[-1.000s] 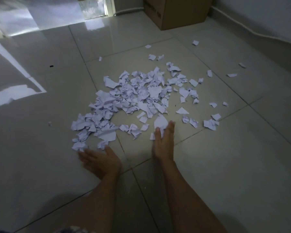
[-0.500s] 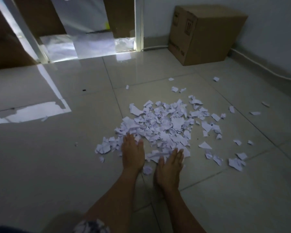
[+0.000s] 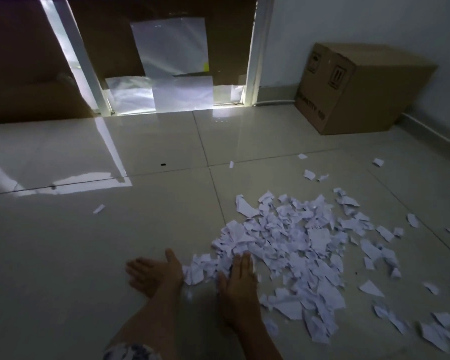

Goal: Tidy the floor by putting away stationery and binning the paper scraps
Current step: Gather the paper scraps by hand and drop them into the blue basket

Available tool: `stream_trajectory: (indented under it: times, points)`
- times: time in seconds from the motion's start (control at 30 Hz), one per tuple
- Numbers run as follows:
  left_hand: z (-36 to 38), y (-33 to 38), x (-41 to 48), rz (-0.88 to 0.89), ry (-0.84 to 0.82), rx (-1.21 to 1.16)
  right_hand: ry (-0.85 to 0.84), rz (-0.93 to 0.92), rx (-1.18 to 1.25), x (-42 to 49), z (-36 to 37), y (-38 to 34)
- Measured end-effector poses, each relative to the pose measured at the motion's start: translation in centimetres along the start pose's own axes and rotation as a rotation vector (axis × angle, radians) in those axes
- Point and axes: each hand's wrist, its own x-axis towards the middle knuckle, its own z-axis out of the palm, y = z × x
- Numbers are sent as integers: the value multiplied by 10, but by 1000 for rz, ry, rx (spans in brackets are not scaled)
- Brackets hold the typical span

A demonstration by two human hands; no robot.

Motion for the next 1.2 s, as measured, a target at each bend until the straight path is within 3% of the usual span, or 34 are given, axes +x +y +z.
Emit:
stream_trajectory:
  times: [0.03, 0.1, 0.17, 0.23, 0.3, 0.37, 0.47, 0.57, 0.7, 0.93, 1.03, 1.2]
  points:
    - [11, 4, 1, 25, -12, 8, 52, -33, -48, 5, 7, 7]
    - [32, 19, -8, 237, -54, 94, 55, -5, -114, 9, 13, 22]
    - [50, 41, -30, 570, -248, 138, 81, 52, -123, 12, 15, 31]
    - [53, 67, -56, 712, -426, 55, 75, 64, -176, 16, 15, 33]
    - [49, 90, -63, 721, -427, -111, 102, 16, -239, 23, 16, 29]
    - [46, 98, -42, 694, -289, -158, 112, -17, -230, 32, 22, 17]
    - [40, 89, 26, 562, -53, 38, 123, -112, -227, 44, 39, -1]
    - [16, 69, 91, 356, 72, 125, 188, -219, -218, 54, 56, -12]
    - [-9, 45, 161, 249, 194, 222, 167, -224, -198, 67, 65, -20]
    - [-28, 45, 214, 199, 70, 309, 128, -255, -315, 85, 69, -14]
    - [-5, 69, 194, 216, 71, 235, 91, -130, -308, 106, 48, 13]
    - [57, 115, 128, 562, -133, 157, -10, 147, -447, 130, 8, 90]
